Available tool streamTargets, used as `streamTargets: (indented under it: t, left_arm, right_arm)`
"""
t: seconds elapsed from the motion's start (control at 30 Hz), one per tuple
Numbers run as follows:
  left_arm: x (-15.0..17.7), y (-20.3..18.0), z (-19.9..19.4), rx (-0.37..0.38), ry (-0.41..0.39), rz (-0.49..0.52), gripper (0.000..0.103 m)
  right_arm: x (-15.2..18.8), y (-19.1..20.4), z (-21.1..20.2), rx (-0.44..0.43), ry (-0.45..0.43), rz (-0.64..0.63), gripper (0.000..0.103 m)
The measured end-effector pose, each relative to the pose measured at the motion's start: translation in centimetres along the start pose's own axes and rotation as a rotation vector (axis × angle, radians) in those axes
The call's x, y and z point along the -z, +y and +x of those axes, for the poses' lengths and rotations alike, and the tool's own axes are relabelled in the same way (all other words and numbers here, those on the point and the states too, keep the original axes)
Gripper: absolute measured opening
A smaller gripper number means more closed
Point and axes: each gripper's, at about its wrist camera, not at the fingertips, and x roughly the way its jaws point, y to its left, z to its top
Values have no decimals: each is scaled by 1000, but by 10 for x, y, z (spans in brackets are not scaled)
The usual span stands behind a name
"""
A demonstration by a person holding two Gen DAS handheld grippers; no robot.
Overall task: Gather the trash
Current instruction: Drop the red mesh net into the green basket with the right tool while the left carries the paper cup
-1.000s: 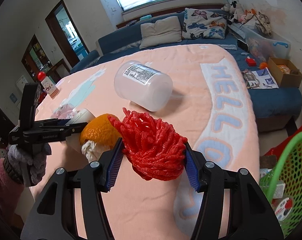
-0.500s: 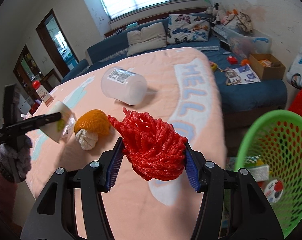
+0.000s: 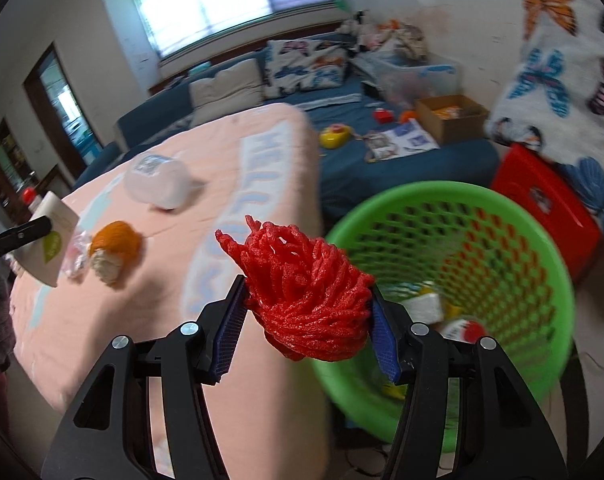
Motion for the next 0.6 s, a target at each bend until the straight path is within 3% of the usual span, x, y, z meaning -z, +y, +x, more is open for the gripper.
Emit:
streamTargets:
  t: [0.27, 0.6]
  left_arm:
    - [-7, -65, 35, 90, 30, 49, 57]
    - [-19, -146, 81, 159, 80, 143, 57]
  right_arm:
    - [10, -60, -19, 101, -15, 67, 59]
    - [21, -110, -24, 136, -12, 149, 64]
